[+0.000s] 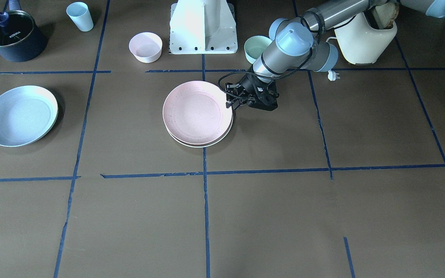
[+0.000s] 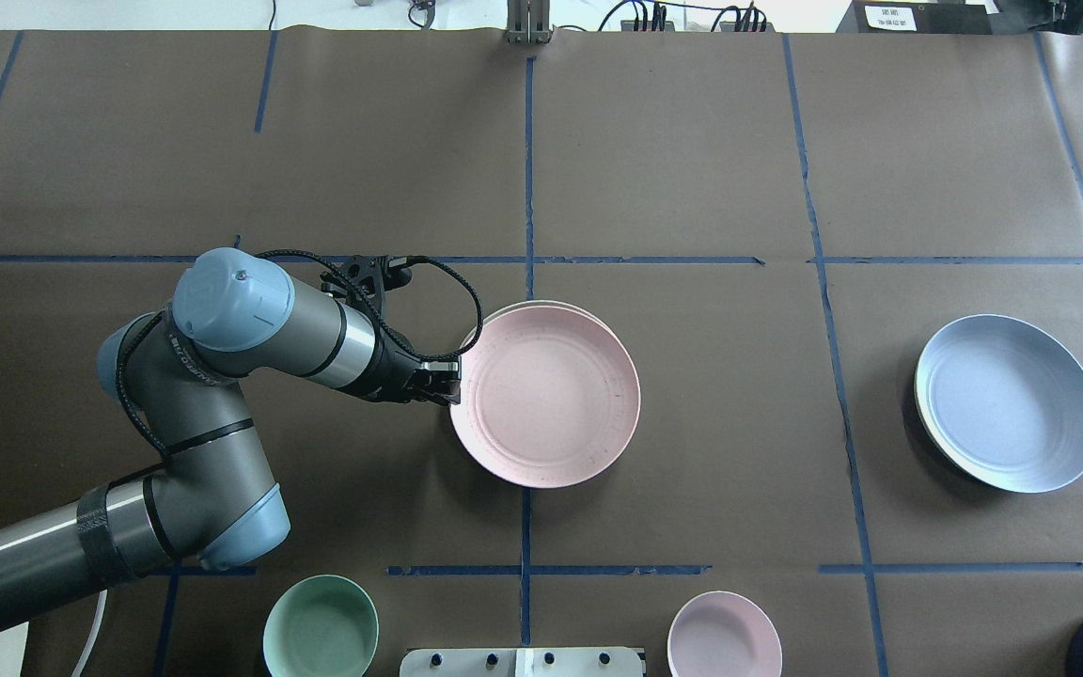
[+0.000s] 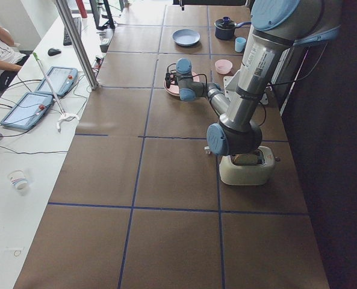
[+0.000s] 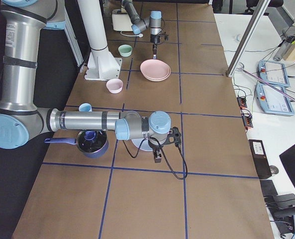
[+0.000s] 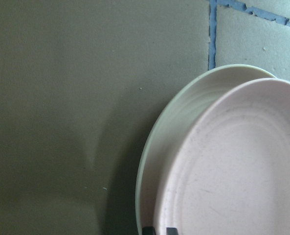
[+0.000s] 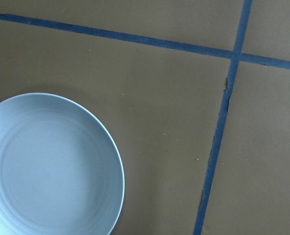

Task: Stack three plates with pink and blue
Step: 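Open the left gripper and withdraw it while the right gripper reaches the blue plate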

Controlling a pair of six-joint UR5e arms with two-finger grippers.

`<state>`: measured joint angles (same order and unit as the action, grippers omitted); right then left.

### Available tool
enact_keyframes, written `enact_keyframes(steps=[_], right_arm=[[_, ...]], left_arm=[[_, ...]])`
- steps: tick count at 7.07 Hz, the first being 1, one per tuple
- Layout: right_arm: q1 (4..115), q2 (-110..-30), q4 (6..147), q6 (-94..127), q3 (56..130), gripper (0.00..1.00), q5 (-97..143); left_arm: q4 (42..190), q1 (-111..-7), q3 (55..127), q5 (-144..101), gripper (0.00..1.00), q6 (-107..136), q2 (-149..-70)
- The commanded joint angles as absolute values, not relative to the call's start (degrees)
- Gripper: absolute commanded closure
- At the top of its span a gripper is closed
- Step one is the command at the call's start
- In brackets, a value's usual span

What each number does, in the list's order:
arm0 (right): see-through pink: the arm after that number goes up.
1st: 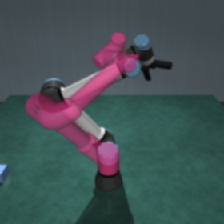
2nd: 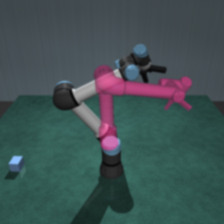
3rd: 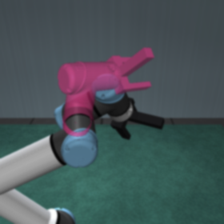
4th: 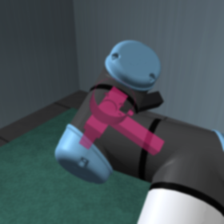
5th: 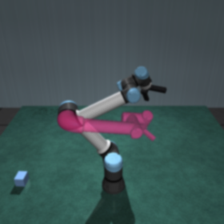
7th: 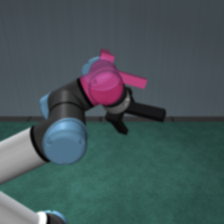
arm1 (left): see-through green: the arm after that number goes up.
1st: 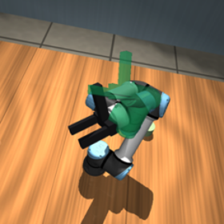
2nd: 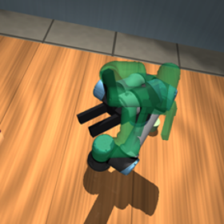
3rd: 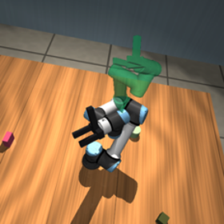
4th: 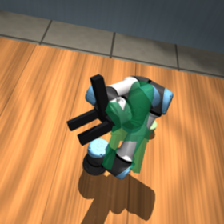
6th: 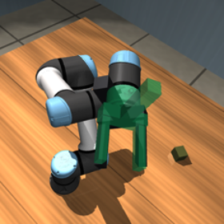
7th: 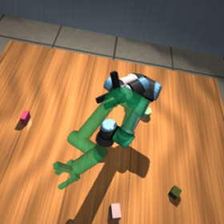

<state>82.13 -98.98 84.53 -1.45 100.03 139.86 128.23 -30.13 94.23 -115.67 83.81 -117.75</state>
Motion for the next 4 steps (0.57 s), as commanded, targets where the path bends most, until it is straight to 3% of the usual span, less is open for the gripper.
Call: enact_keyframes(steps=[1, 4], right_arm=[[76.2, -97.9, 77.2, 7.6, 99.6, 0.00, 140.3], [63.9, -98.2, 39.5, 41.4, 87.9, 0.01, 133.0]], left_arm=[[128.0, -32.8, 100.7, -115.7, 0.00, 85.3, -113.3], [128.1, -41.1, 106.1, -122.9, 0.00, 77.3, -105.1]])
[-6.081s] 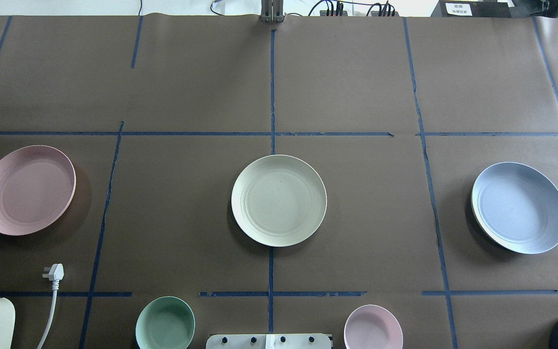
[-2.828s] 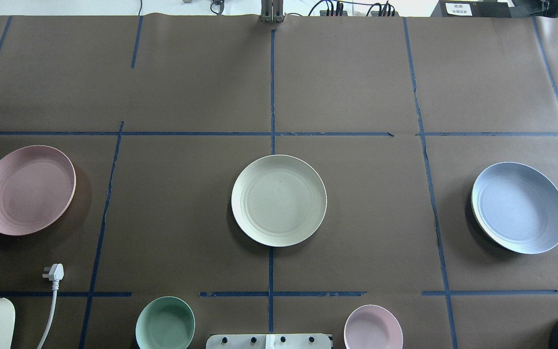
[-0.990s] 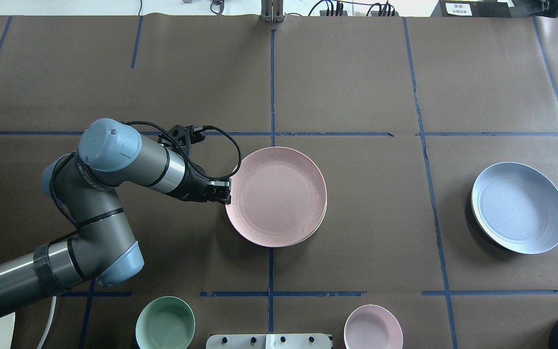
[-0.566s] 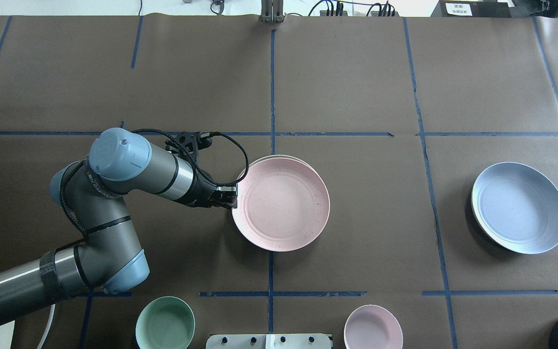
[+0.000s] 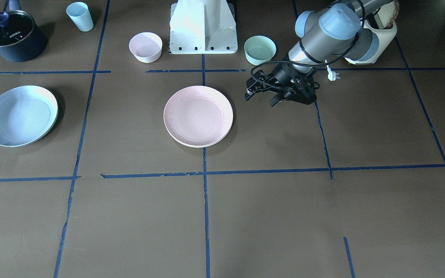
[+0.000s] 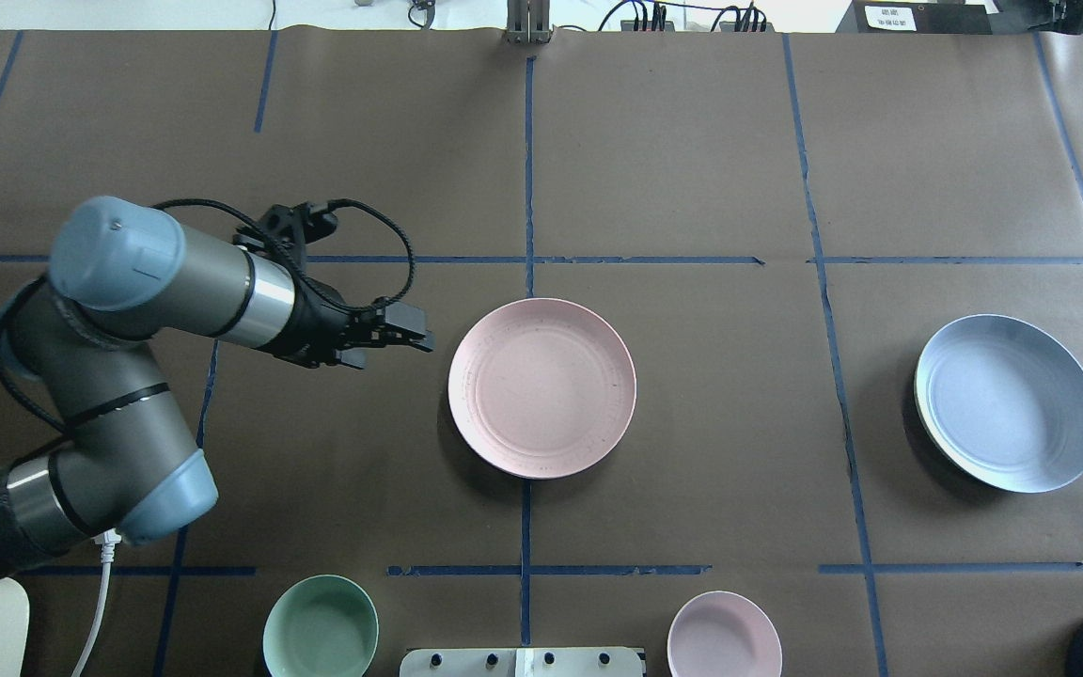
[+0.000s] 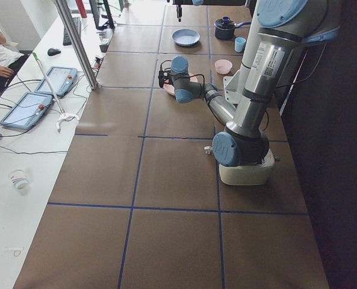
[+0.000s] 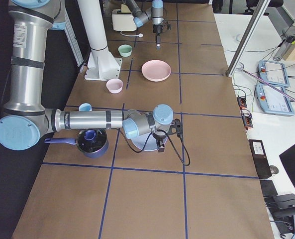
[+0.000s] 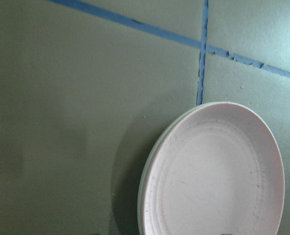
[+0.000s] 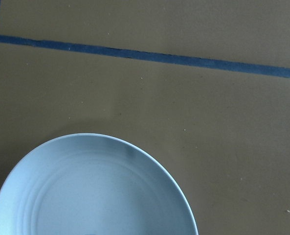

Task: Stack three plates with pink and blue
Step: 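Open the left gripper and withdraw it while the right gripper reaches the blue plate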

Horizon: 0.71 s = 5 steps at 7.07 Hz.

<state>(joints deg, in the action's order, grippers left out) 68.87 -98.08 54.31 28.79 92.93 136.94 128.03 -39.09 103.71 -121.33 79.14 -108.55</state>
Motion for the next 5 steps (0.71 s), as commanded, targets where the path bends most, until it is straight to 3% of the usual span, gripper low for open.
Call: enact_keyframes(steps=[1, 3, 4, 5], right_arm=[[63.4, -98.8, 33.3, 44.3, 84.8, 0.02, 132.7], [63.4, -102.5, 32.9, 44.3, 84.8, 0.06, 132.7], [63.3, -102.5, 32.8, 44.2, 84.5, 0.16, 132.7], [63.3, -103.0, 32.8, 44.2, 84.5, 0.46, 132.8]], left_arm=[[128.0, -41.9, 106.1, -124.4, 0.00, 77.3, -105.0], [128.0, -41.9, 106.1, -124.4, 0.00, 77.3, -105.0], [128.0, -41.9, 106.1, -124.4, 0.00, 77.3, -105.0], [128.1, -41.9, 106.2, -124.4, 0.00, 77.4, -105.0]])
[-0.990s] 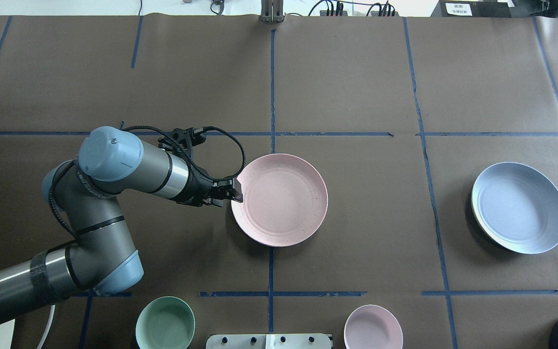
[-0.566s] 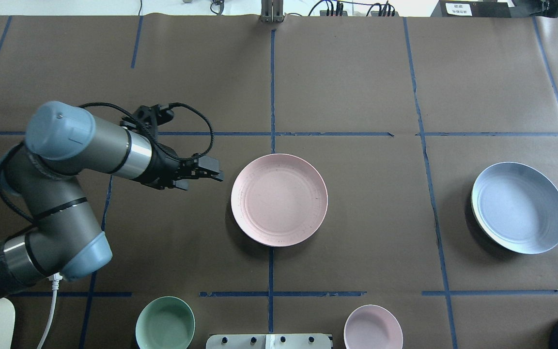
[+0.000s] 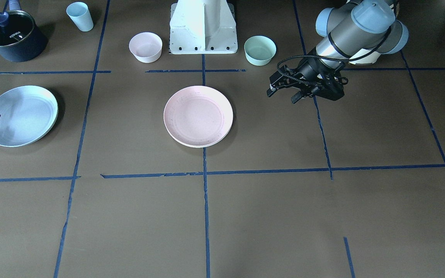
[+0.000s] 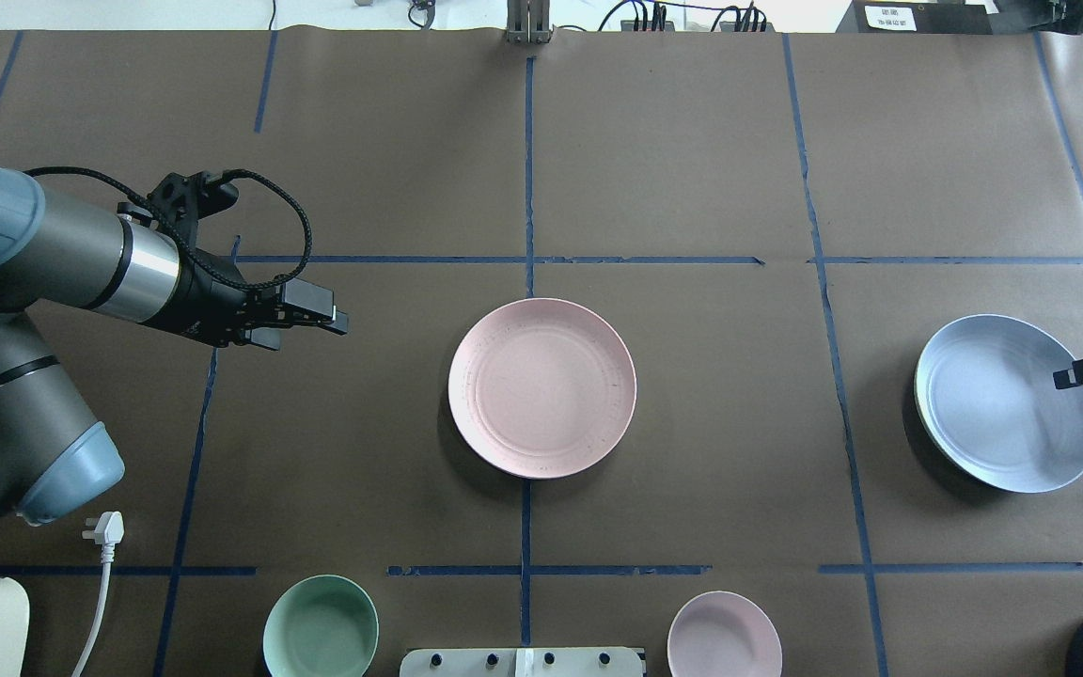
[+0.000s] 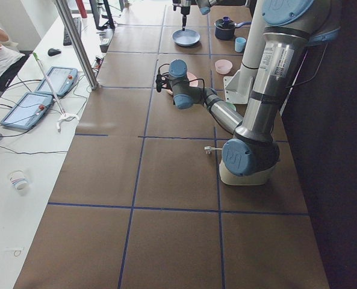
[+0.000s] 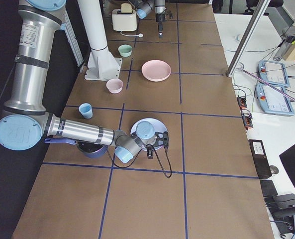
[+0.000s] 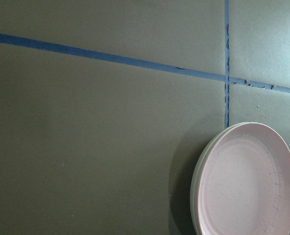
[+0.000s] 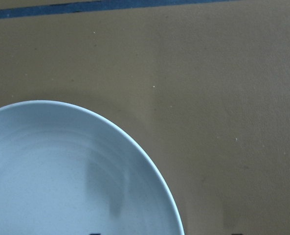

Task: Stack three plates with pink and blue
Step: 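Open the left gripper and withdraw it while the right gripper reaches the blue plate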

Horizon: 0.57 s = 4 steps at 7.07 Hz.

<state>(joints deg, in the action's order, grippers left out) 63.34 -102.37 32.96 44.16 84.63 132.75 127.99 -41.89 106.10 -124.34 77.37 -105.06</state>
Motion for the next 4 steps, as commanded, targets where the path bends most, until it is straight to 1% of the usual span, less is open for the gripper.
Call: enact_keyframes(steps=[1, 2, 4], right_arm=[[63.2, -103.0, 32.8, 44.2, 84.4, 0.61, 132.8], [63.1, -103.0, 32.8, 44.1, 84.4, 0.67, 132.9], [62.5, -102.8, 32.9, 44.1, 84.4, 0.93, 132.7]], left_arm=[[128.1, -41.9, 106.2, -124.5, 0.00, 77.4, -104.9], [128.1, -42.0, 106.2, -124.5, 0.00, 77.4, -104.9], [128.1, -42.0, 106.2, -124.5, 0.00, 77.4, -104.7]])
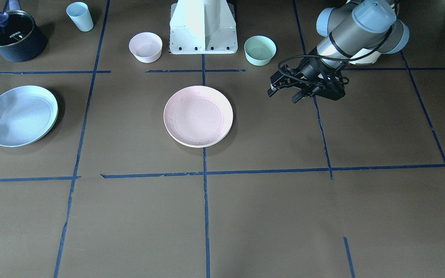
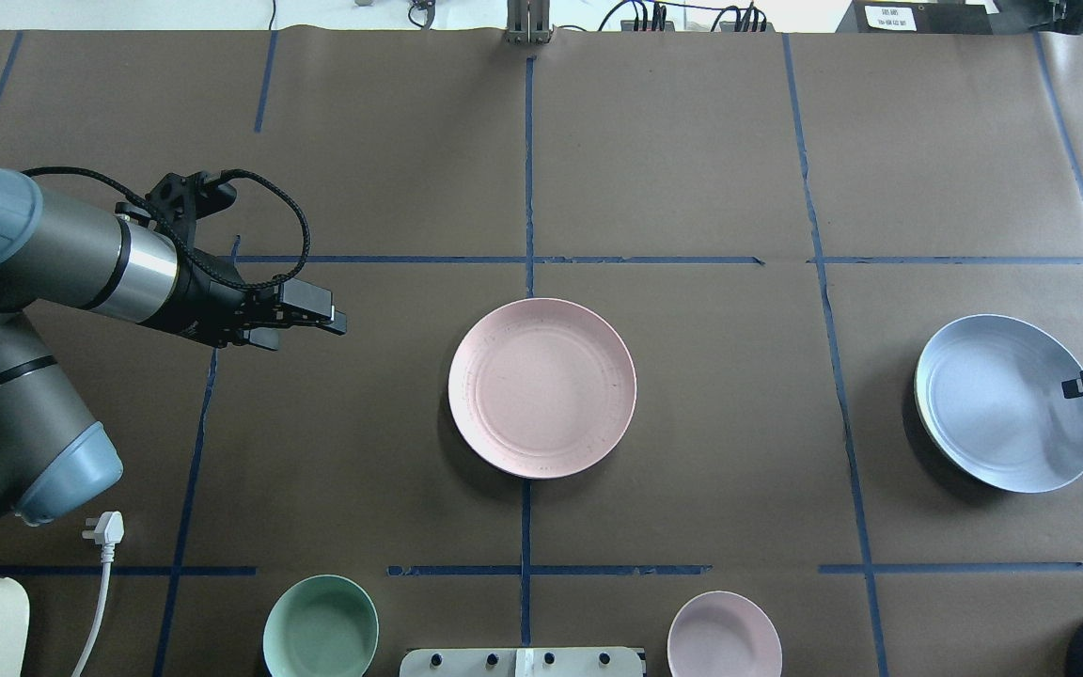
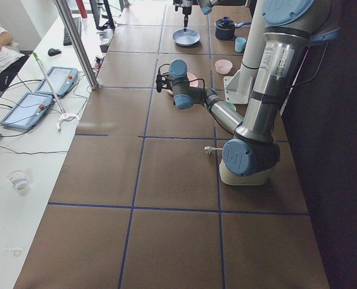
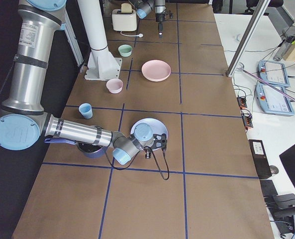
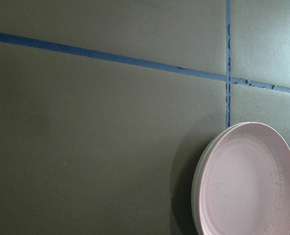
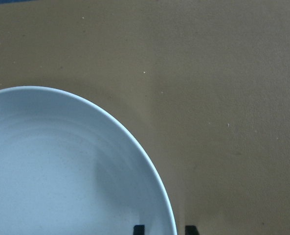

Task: Stack three plates with pink and blue
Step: 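Grasp the light blue plate rim with the right gripper and carry it over the stack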

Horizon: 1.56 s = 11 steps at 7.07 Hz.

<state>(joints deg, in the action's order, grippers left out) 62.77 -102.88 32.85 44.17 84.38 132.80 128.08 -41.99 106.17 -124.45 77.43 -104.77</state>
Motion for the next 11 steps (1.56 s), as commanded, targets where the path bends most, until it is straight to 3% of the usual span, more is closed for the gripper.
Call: enact_keyframes(steps=[1, 4, 5, 8, 10, 11], right_arm=[[62.4, -102.5, 32.9, 44.3, 84.5, 1.00, 132.9], [60.8, -97.4, 33.3, 56.3, 93.2, 1.00, 136.1], [55.9, -94.2, 33.5, 64.0, 97.3, 1.00, 135.4], [40.8, -80.1, 34.8, 82.6, 99.1, 1.00, 128.3], [34.3, -71.2, 52.6, 83.7, 101.5, 1.00, 120.6], [30.3, -70.8, 53.9, 83.6, 101.3, 1.00, 115.6]], left_arm=[[128.1, -42.2, 106.6, -124.7, 0.00, 77.4, -104.7], [129.5, -45.4, 110.5, -128.4, 0.00, 77.3, -100.7], [129.6, -45.6, 110.7, -128.5, 0.00, 77.3, -100.6], [129.6, -45.4, 110.3, -128.2, 0.00, 77.3, -100.6], [129.6, -45.3, 110.0, -128.1, 0.00, 77.4, -100.9], [129.6, -45.2, 110.0, -128.1, 0.00, 77.5, -100.9]])
